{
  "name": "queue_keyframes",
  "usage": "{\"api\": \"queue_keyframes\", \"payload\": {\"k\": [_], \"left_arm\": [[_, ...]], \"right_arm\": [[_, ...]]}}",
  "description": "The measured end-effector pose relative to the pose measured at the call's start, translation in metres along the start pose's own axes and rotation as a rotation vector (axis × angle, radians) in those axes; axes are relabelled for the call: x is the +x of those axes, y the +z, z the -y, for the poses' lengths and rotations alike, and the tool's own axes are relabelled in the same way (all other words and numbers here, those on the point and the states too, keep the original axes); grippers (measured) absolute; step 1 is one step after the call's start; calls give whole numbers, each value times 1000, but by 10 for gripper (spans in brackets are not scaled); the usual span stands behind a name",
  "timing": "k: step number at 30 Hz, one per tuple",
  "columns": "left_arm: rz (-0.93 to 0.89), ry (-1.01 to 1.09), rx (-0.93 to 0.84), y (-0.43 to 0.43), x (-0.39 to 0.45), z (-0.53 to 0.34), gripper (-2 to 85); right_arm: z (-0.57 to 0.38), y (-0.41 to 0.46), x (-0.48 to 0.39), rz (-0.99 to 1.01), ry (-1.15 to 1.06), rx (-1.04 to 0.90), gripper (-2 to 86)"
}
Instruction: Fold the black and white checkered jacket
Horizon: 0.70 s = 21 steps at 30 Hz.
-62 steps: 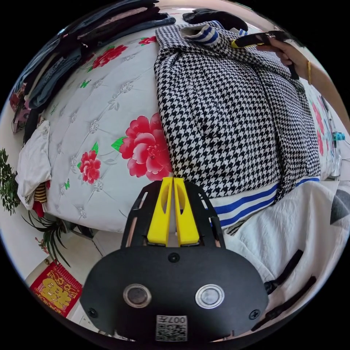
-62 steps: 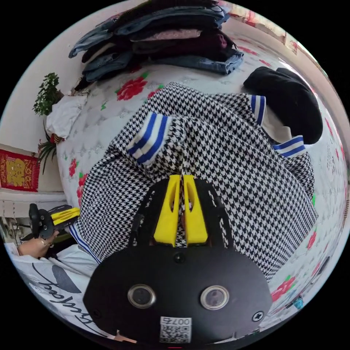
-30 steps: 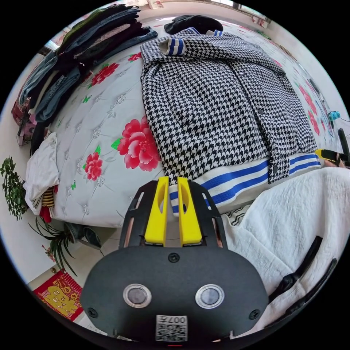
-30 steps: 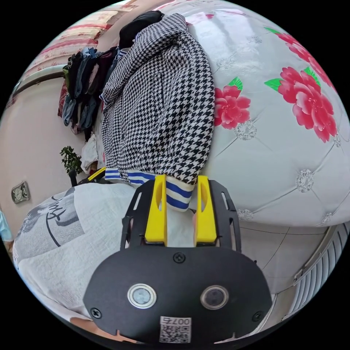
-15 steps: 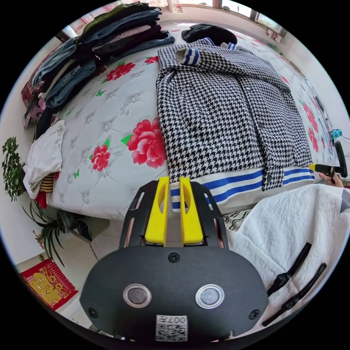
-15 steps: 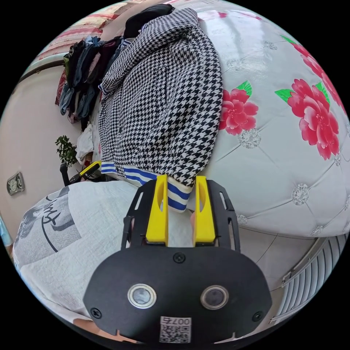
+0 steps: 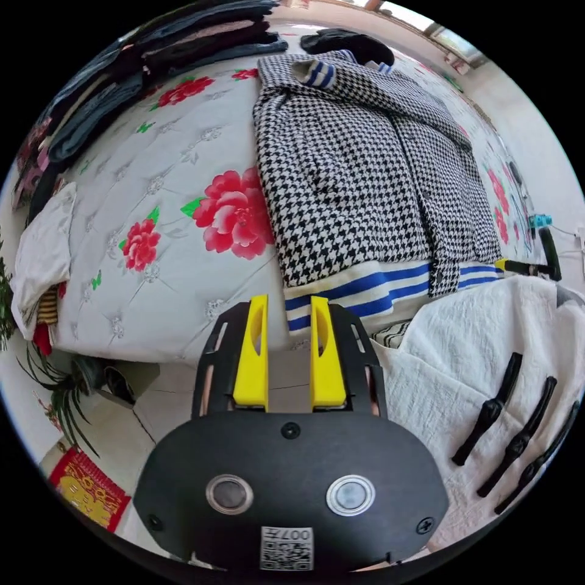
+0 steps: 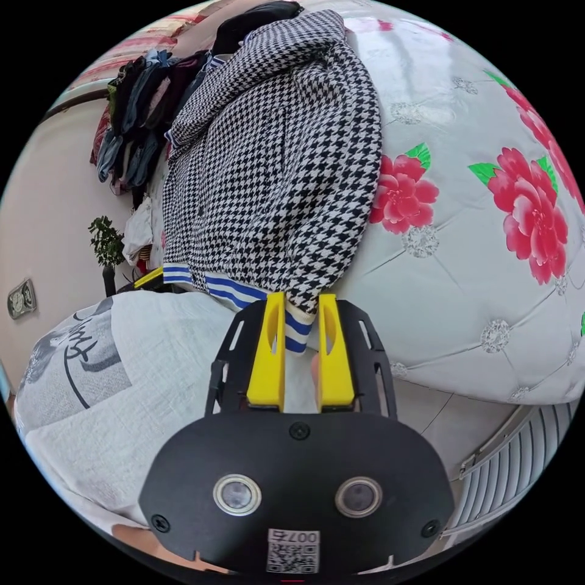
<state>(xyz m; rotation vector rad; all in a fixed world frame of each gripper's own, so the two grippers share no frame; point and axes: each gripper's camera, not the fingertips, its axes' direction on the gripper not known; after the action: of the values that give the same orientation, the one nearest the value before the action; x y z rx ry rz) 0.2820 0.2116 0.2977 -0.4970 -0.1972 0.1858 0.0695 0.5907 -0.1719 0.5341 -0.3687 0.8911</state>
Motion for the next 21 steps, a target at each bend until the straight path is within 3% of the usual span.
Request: {"api": "queue_keyframes", "payload": {"k": [5,9,13,18,21], "left_arm": [[161,190,-87,8,16,29,43],[-187,84,-30,-22,-55,39,1],[-524,73,117,-76,-119,71,-6],[-561,188,248,-152,-170,184,-5],[-582,87,350,-186,-225,285,4]], "right_arm": [[-3,-20,-3,7,-63,-28,51],[-9,-43,4,110,-82,0,44],[-2,-97,14,371,-70,130,41],[59,-193,-1,458,-153,292,42],[120,-262,-9,490,-176,437,45]]}}
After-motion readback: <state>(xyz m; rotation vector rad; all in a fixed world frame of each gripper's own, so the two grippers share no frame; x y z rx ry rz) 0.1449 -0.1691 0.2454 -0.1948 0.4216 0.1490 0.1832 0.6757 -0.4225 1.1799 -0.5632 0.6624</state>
